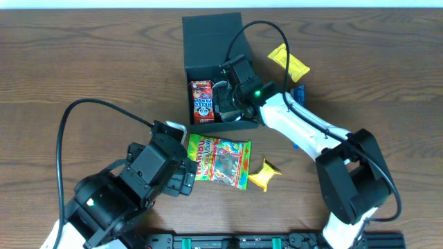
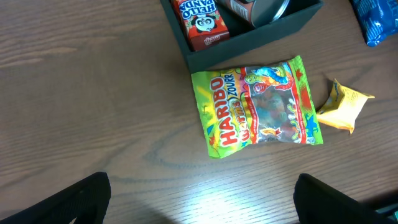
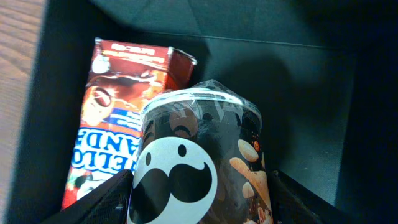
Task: Pack container
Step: 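Lift the Pringles can and carry it into the black box, then lower the Pringles can beside the Hello Panda box and release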
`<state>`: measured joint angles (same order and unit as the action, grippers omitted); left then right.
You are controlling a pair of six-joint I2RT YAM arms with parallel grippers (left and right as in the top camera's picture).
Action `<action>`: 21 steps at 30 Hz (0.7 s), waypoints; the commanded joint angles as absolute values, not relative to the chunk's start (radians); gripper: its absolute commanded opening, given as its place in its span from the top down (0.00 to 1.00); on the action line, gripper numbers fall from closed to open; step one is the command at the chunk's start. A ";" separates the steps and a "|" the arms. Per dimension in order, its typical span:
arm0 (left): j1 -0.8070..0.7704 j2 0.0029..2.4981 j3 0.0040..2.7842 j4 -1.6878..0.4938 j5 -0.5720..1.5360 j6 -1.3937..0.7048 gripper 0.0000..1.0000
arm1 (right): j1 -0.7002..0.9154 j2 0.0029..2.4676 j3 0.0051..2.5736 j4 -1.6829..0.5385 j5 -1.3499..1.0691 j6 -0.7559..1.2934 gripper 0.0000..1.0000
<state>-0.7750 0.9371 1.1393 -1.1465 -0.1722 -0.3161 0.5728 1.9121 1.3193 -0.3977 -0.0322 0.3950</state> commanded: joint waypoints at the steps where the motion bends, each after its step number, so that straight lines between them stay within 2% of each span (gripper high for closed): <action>1: -0.773 0.939 1.139 -1.148 -0.190 -0.307 0.05 | 0.580 1.916 1.327 -0.394 0.031 0.408 0.33; 10: -0.773 0.939 1.139 -1.148 -0.190 -0.307 0.05 | 0.577 1.916 1.327 -0.415 0.037 0.558 0.37; 18: -0.773 0.939 1.139 -1.148 -0.190 -0.307 0.05 | 0.610 1.916 1.327 -0.339 0.076 0.613 0.30; 21: -0.773 0.939 1.139 -1.148 -0.190 -0.307 0.05 | 0.617 1.916 1.327 -0.340 0.076 0.613 0.22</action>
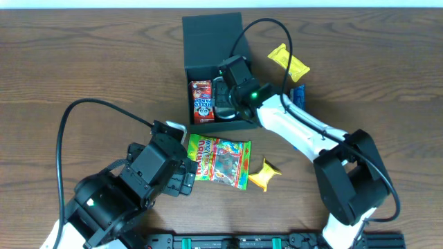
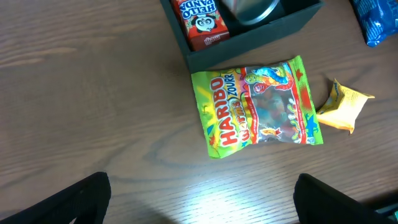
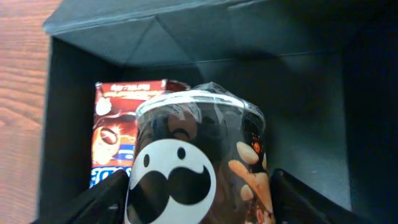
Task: Pack container
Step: 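Lower the Pringles can beside the Hello Panda box and release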
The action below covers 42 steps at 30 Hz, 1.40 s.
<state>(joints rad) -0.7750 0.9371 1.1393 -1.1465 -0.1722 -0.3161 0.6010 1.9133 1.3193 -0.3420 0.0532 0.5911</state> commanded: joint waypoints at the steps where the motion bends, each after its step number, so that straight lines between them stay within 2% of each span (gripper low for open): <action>1: -0.773 0.939 1.139 -1.148 -0.190 -0.307 0.05 | 0.618 1.916 1.327 -0.340 0.075 0.613 0.20; 4: -0.773 0.939 1.139 -1.148 -0.190 -0.307 0.05 | 0.620 1.916 1.327 -0.340 0.080 0.612 0.15; 11: -0.773 0.939 1.139 -1.148 -0.190 -0.307 0.05 | 0.620 1.913 1.328 -0.339 0.125 0.582 0.18; 14: -0.773 0.939 1.139 -1.148 -0.190 -0.307 0.05 | 0.620 1.893 1.328 -0.349 0.124 0.555 0.33; 15: -0.773 0.939 1.139 -1.148 -0.190 -0.307 0.05 | 0.620 1.884 1.328 -0.356 0.124 0.541 0.41; 16: -0.773 0.939 1.139 -1.148 -0.190 -0.307 0.05 | 0.620 1.870 1.328 -0.366 0.125 0.519 0.57; 21: -0.773 0.939 1.139 -1.148 -0.190 -0.307 0.05 | 0.619 1.812 1.328 -0.452 0.187 0.392 0.97; 24: -0.773 0.939 1.139 -1.148 -0.190 -0.307 0.05 | 0.616 1.805 1.328 -0.551 0.308 0.384 0.99; 29: -0.773 0.939 1.139 -1.148 -0.190 -0.307 0.05 | 0.603 1.832 1.327 -0.626 0.334 0.375 0.99; 42: -0.773 0.939 1.139 -1.148 -0.190 -0.307 0.05 | 0.610 1.985 1.327 -0.513 0.324 0.369 0.99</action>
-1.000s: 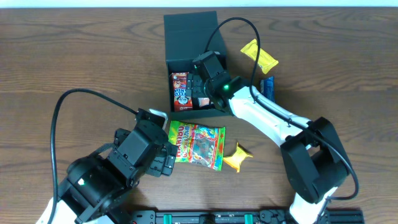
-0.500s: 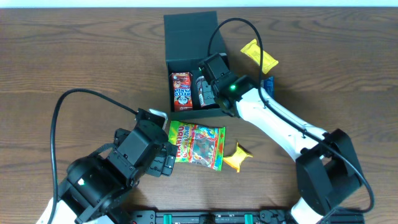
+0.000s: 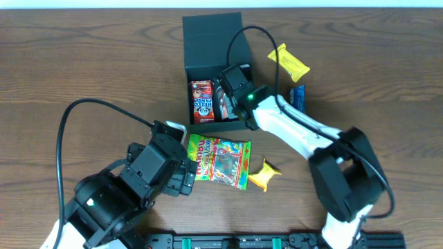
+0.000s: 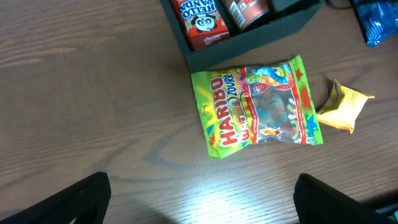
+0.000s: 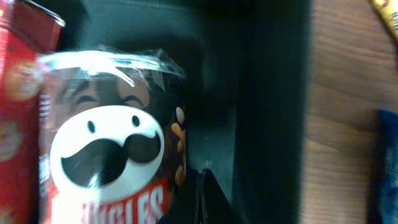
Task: Pack container
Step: 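Lower the Pringles can beside the Hello Panda box and release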
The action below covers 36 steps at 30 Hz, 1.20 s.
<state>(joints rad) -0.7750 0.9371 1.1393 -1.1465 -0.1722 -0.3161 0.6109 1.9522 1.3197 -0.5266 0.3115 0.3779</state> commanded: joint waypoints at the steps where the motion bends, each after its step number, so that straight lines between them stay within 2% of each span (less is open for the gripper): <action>1: -0.773 0.939 1.139 -1.148 -0.190 -0.307 0.05 | 0.614 1.992 1.327 -0.506 0.310 0.369 0.99; 8: -0.773 0.939 1.139 -1.148 -0.190 -0.307 0.05 | 0.621 2.003 1.327 -0.419 0.142 0.373 0.99; 19: -0.773 0.939 1.139 -1.148 -0.190 -0.307 0.05 | 0.624 1.987 1.328 -0.461 0.177 0.373 0.98; 31: -0.773 0.939 1.139 -1.148 -0.190 -0.307 0.05 | 0.622 1.778 1.328 -0.531 0.287 0.357 0.99; 35: -0.773 0.939 1.139 -1.148 -0.190 -0.307 0.05 | 0.614 1.684 1.327 -0.603 0.358 0.324 0.98; 36: -0.773 0.939 1.139 -1.148 -0.190 -0.307 0.05 | 0.609 1.656 1.327 -0.628 0.360 0.284 0.95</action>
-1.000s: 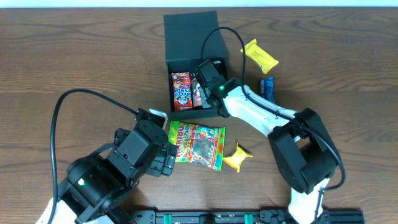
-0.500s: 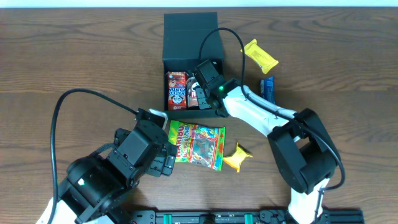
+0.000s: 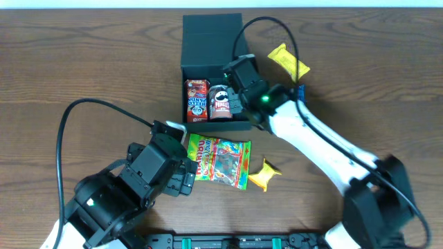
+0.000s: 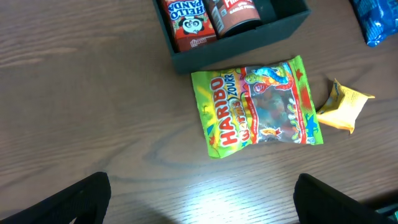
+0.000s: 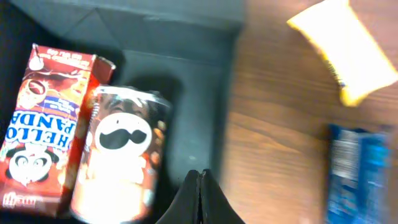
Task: Pack container
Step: 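Lower the Pringles can beside the Hello Panda box and release, then move the right gripper to the blue bar and grasp it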
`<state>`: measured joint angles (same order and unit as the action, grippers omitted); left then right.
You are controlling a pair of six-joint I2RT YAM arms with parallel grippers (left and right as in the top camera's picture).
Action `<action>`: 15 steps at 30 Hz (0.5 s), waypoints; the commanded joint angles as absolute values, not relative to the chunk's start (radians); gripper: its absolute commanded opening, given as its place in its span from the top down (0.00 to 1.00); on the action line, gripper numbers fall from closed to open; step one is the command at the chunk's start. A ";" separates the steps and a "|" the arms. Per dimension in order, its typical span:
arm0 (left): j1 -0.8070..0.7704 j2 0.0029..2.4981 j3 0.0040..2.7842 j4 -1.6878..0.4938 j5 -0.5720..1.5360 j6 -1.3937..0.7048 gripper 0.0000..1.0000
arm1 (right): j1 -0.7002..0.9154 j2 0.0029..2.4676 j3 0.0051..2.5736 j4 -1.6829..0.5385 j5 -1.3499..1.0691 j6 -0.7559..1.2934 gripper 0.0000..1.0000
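Observation:
The black box (image 3: 208, 41) stands at the back of the table. Inside it a red Hello Panda carton (image 3: 196, 100) (image 5: 46, 124) and a Pringles can (image 3: 220, 104) (image 5: 121, 158) lie side by side. My right gripper (image 5: 199, 173) (image 3: 237, 104) is shut on nothing, over the box's bare right part beside the can. A Haribo bag (image 3: 218, 160) (image 4: 258, 107) lies in front of the box. My left gripper (image 4: 202, 199) (image 3: 181, 176) hangs open near the bag's left end, above bare table.
A crumpled yellow wrapper (image 3: 264, 173) (image 4: 344, 106) lies right of the Haribo bag. A yellow packet (image 3: 288, 61) (image 5: 345, 46) and a blue packet (image 3: 299, 93) (image 5: 357, 168) lie to the right of the box.
My right gripper, still shut, has drawn back from low beside the can, so more of the box and the table to its right shows. The box sits slightly further left. The left arm is unchanged.
At first my right gripper held the Pringles can over the box beside the Hello Panda carton, then deeper in the box. By the last earlier moment the can was let go next to the carton and the fingers were shut beside it. Now the gripper is further back.

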<state>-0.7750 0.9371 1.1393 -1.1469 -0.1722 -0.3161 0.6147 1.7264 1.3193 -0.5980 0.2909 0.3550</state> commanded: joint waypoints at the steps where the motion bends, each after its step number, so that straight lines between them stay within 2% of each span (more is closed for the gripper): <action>1: -0.773 0.939 1.139 -1.148 -0.190 -0.307 0.05 | 0.604 1.631 1.326 -0.658 0.360 0.242 0.90; 7: -0.773 0.939 1.139 -1.148 -0.190 -0.307 0.05 | 0.550 1.488 1.261 -0.806 0.359 0.056 0.68; 9: -0.773 0.939 1.139 -1.148 -0.190 -0.307 0.05 | 0.517 1.439 1.207 -0.813 0.359 0.021 0.19; 10: -0.773 0.939 1.139 -1.148 -0.190 -0.307 0.05 | 0.495 1.410 1.169 -0.816 0.359 -0.004 0.01; 15: -0.773 0.939 1.139 -1.148 -0.190 -0.307 0.05 | 0.376 1.350 1.066 -0.816 0.348 -0.023 0.01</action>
